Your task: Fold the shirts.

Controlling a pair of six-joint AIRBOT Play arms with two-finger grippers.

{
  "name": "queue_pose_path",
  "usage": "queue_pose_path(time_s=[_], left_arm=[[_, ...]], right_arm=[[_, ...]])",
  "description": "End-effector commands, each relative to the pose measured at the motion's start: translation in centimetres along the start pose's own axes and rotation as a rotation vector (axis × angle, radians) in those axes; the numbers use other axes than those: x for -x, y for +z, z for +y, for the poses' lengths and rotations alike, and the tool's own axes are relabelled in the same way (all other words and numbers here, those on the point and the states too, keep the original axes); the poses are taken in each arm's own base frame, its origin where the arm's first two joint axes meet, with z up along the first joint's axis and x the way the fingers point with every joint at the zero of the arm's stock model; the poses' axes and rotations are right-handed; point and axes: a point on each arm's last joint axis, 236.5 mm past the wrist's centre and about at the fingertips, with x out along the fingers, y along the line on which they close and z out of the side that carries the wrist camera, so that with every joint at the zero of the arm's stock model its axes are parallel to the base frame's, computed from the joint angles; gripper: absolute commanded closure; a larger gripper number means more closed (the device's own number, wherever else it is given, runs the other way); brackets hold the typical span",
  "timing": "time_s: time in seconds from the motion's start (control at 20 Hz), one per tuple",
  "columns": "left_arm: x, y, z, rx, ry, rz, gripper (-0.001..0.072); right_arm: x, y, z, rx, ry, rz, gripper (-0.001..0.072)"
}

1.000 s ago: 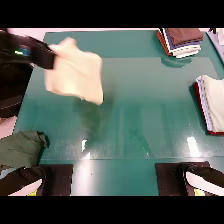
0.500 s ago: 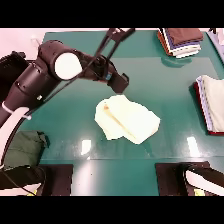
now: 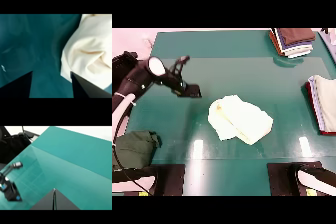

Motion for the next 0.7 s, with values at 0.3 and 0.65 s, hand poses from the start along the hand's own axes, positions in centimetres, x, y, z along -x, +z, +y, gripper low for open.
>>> queue_pose_path(time_s=[0.3, 0.65], left_arm=[[-9.8, -7.8, -4.0, 0.113, -0.152, 0.108, 0.0160], [-6.8, -3.2, -5.5, 0.047, -0.182, 0.005, 0.0683]], right_arm=[[0.0, -0.1, 0.0, -0.001, 0.002, 0.003, 0.0696], [0.0, -7.2, -2.5, -0.134, -0.022, 0.232, 0.0696]])
